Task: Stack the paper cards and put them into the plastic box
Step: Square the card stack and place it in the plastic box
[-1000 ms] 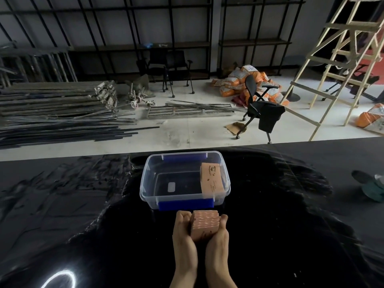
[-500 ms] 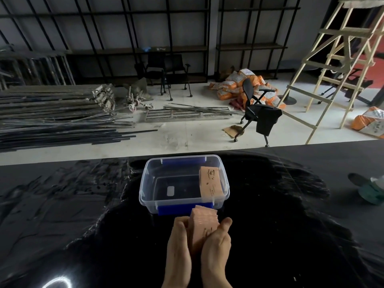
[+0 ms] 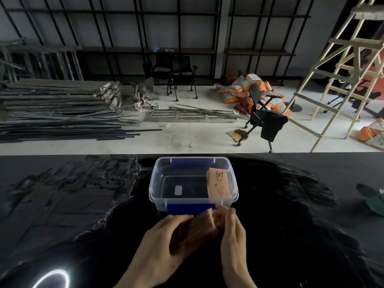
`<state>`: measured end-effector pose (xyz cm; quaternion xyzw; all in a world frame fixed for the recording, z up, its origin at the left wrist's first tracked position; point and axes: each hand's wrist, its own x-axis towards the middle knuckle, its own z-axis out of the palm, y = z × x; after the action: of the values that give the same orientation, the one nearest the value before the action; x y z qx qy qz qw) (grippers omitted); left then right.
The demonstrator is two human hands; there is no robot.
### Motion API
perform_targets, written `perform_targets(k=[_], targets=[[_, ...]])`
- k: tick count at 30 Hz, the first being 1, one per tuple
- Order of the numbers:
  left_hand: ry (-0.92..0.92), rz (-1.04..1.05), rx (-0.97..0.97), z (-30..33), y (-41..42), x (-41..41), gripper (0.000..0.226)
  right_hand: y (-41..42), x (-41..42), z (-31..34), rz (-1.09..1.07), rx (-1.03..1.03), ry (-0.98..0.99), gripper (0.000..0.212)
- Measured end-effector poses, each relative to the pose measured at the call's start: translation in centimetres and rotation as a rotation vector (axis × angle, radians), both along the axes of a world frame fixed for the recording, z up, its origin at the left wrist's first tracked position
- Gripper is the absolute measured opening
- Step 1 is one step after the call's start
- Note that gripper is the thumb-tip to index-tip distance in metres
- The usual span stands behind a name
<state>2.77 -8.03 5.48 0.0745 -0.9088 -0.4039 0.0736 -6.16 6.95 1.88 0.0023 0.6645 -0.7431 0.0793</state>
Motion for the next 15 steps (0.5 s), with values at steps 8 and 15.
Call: perform_targets(k=[8, 15], targets=[[-0.178, -0.09, -0.234, -1.7, -1.3, -1.1, 0.071, -2.2, 0.9, -2.1, 0.075, 0.16, 0.06, 0.015], [-0.135, -0.047, -0.06, -4.3, -1.3, -0.4, 0.073, -2.3, 0.5, -3.3, 0.071, 0.34, 0.21, 0.017]])
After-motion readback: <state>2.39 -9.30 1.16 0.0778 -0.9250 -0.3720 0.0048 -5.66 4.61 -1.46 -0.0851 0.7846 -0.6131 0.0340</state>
